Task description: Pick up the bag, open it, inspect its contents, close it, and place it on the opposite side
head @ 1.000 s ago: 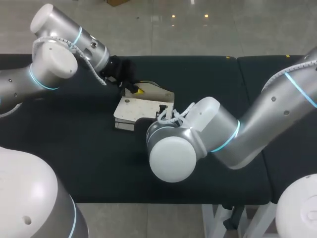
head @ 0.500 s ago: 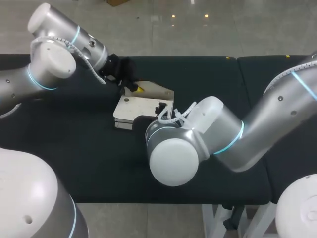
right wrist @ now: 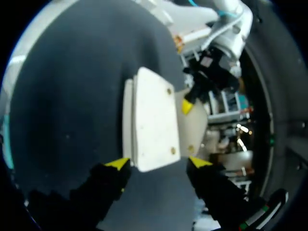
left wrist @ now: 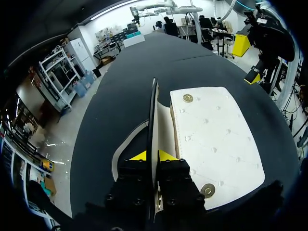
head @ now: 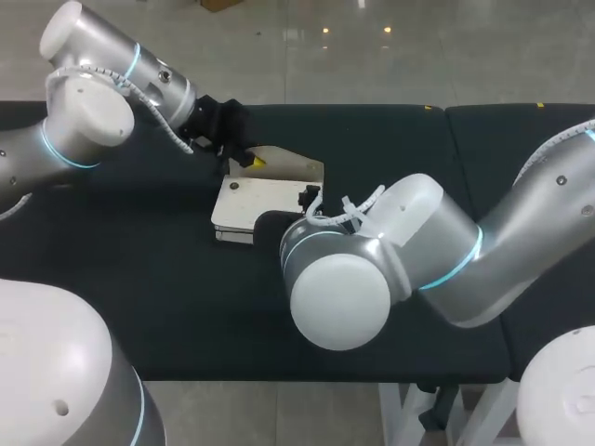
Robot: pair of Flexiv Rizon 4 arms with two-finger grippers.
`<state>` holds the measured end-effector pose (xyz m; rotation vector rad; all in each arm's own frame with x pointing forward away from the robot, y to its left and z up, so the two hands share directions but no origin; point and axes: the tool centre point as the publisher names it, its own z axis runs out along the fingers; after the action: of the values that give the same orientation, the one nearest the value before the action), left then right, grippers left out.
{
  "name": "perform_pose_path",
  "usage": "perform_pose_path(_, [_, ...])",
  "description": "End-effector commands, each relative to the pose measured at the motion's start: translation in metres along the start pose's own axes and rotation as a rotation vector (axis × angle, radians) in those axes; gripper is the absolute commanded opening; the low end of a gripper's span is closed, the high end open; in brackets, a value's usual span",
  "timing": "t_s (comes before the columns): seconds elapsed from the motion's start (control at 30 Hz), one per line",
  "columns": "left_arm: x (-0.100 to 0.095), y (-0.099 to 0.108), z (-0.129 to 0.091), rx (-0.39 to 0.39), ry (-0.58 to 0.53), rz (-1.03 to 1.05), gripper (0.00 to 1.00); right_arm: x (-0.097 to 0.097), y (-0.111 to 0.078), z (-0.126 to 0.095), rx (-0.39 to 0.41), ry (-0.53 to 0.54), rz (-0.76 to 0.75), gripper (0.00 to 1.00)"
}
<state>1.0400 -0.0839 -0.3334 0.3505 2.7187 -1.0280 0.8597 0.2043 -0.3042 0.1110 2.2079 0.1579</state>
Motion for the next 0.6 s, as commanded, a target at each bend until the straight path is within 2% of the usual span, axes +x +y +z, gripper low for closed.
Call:
perform_pose_path(0.03, [0.0, 0.0, 0.0, 0.001, -0.002, 0.0, 0.0, -0.014, -0.001, -0.012, -0.002, 0.042, -0.007, 0.0])
perform_pose_path(0.27, [0.0, 0.0, 0.0, 0.001, -0.002, 0.0, 0.0, -0.026, 0.001, -0.02, -0.017, 0.127, -0.036, 0.0])
perform_pose_path(0.37, [0.001, -0.002, -0.001, 0.0, -0.005, -0.005, 0.0, -0.031, 0.002, -0.02, 0.006, 0.168, -0.057, 0.0])
perform_pose_path(0.5, [0.003, -0.014, -0.011, 0.0, -0.018, 0.004, 0.0, -0.041, 0.004, -0.02, 0.033, 0.196, -0.075, 0.0])
perform_pose_path(0.6, [0.006, -0.028, -0.019, -0.033, -0.029, 0.04, 0.0, -0.048, 0.006, -0.021, 0.033, 0.226, -0.077, 0.0])
